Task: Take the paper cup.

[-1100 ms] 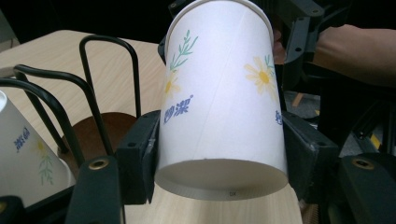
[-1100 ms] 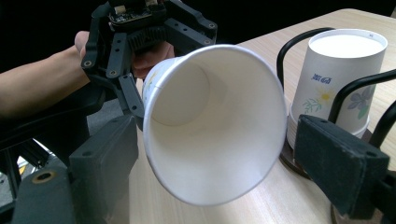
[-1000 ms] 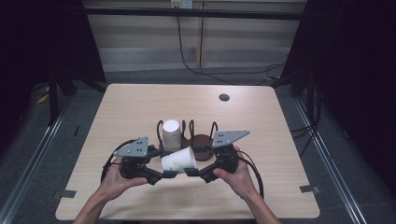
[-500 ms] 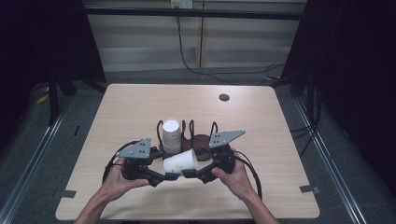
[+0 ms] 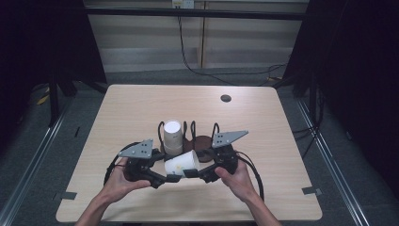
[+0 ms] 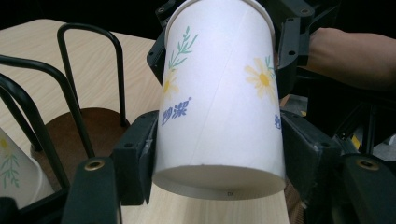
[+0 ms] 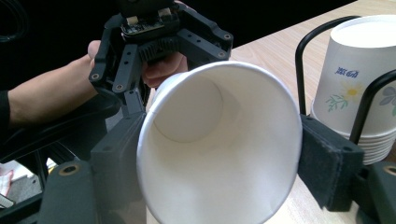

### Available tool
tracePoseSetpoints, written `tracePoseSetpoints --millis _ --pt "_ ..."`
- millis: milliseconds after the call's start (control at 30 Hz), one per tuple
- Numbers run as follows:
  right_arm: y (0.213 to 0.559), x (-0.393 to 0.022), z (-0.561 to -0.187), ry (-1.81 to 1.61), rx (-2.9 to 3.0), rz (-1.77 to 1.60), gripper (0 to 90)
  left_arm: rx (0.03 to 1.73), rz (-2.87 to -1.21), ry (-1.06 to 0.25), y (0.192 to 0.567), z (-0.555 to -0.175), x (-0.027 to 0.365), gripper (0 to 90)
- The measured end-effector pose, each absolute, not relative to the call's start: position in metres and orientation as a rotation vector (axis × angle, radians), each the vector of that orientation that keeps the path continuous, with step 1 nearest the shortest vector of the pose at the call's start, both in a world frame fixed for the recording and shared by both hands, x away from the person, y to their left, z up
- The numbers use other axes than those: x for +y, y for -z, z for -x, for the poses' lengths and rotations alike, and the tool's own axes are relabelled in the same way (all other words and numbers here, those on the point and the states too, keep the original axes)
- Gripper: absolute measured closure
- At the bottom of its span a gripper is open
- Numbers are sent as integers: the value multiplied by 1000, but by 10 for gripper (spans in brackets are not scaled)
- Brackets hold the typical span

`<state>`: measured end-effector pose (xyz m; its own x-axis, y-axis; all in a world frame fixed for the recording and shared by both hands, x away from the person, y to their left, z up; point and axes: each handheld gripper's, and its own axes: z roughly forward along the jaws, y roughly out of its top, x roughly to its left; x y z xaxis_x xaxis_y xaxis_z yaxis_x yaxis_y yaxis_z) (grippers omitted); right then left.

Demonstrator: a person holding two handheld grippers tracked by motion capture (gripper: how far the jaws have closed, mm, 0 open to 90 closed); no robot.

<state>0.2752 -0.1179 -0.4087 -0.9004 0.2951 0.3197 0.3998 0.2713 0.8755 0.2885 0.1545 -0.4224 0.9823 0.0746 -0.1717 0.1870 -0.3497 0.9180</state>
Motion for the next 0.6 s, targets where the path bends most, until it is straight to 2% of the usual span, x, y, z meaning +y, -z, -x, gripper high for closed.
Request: tracePoseSetpoints --millis 300,600 --pt "409 -116 -275 1715 -2429 657 268 220 -1938 101 423 -289 156 282" --pt "409 -118 -276 1726 -2436 680 269 259 -1960 73 425 -290 159 182"
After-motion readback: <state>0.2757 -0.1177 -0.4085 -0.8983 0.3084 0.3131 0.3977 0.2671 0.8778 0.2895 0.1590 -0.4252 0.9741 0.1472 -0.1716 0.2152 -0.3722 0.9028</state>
